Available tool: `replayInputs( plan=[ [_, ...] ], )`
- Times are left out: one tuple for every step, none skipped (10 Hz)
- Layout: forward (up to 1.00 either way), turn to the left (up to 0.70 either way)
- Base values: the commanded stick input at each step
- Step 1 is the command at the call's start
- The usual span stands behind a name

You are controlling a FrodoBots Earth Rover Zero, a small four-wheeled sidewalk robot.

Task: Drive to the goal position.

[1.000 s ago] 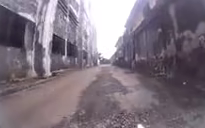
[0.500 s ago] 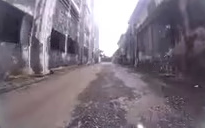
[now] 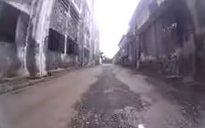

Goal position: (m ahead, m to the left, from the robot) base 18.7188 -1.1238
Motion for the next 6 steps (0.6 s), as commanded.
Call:
replayInputs(
  plan=[
    [0.70, 0.00],
    [0.70, 0.00],
    [0.70, 0.00],
    [0.70, 0.00],
    [0.70, 0.00],
    [0.70, 0.00]
  ],
)
